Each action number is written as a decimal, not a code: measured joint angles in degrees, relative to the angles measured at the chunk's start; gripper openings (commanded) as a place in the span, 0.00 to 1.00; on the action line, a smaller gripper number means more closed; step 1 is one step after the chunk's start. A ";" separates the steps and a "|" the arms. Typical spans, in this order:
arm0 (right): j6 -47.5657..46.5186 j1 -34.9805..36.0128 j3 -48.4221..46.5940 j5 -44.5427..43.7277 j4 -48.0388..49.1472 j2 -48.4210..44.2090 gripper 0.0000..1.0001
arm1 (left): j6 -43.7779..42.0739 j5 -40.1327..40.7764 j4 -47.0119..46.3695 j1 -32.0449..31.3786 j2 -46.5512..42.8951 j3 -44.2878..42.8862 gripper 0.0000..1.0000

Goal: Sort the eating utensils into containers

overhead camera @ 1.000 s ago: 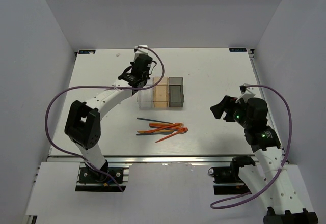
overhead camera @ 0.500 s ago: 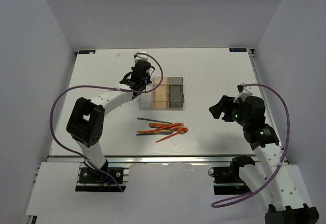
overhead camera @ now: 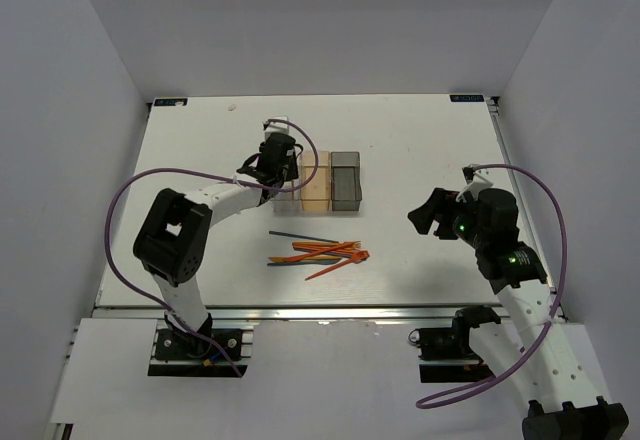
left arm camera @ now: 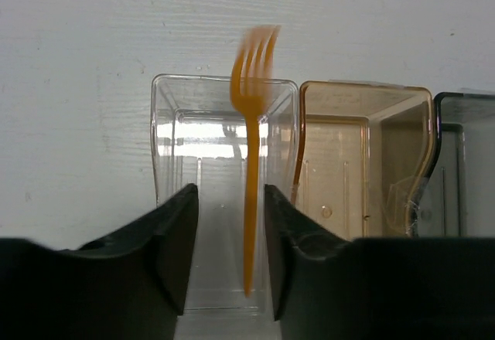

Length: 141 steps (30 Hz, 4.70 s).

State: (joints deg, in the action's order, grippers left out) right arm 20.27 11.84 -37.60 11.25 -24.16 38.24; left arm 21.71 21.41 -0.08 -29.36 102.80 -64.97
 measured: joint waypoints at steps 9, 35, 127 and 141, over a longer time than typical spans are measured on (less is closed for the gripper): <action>0.00 0.24 0.00 -0.46 -0.07 0.70 0.81 | 0.48 0.17 1.31 0.00 -4.04 0.04 0.75; 1.81 1.01 -1.92 -4.50 -4.87 0.13 0.76 | -1.22 -8.13 20.57 -31.52 -17.99 10.99 0.76; 0.26 1.44 -0.85 -3.10 -4.35 -1.75 0.77 | -1.70 2.12 4.02 0.48 3.56 -7.56 0.00; 0.26 1.86 -0.85 -3.13 -4.31 -1.77 0.77 | -1.77 1.22 2.25 0.48 6.27 -6.25 0.45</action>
State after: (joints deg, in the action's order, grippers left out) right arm 20.53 13.69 -38.46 8.12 -28.47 36.47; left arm 19.94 22.63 2.17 -28.88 109.08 -71.22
